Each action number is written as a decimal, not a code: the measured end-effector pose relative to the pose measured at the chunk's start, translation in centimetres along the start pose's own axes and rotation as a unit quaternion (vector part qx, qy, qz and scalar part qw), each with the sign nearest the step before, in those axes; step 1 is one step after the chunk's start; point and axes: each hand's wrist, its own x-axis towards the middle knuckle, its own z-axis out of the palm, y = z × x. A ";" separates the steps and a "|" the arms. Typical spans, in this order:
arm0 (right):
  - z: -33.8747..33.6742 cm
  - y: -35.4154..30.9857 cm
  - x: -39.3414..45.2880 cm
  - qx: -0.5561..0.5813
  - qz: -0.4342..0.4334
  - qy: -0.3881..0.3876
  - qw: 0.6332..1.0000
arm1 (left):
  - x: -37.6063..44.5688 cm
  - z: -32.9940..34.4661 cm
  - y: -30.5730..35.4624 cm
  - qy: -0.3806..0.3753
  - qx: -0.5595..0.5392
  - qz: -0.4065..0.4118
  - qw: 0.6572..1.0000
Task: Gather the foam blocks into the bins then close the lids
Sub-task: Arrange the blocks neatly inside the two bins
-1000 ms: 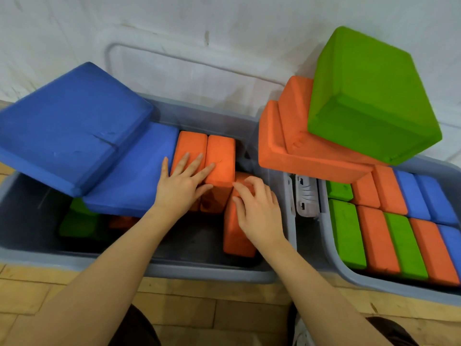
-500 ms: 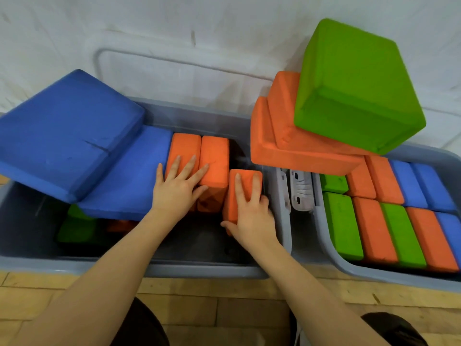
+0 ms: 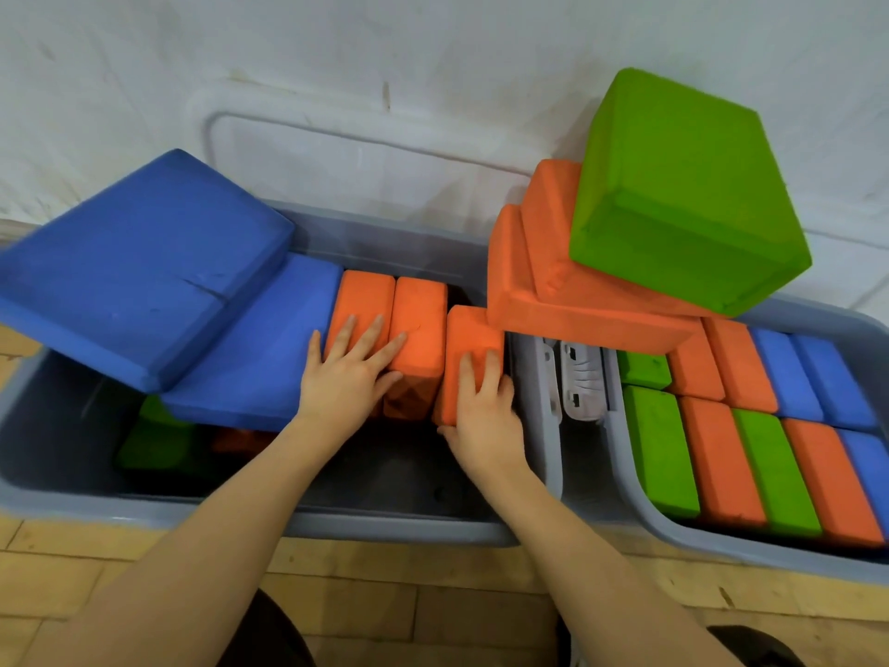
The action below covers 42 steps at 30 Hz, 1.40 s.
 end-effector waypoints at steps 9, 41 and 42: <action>0.3 0.1 0.7 -0.051 0.003 0.046 0.998 | -0.6 0.1 0.6 0.005 -0.019 -0.012 1.000; 3.8 1.1 4.3 -0.044 -0.007 0.212 0.976 | 2.3 -1.1 0.3 -0.061 0.010 0.082 0.995; 3.9 1.2 4.3 -0.034 -0.013 0.209 0.977 | 2.6 -1.0 0.8 -0.074 0.025 0.087 0.993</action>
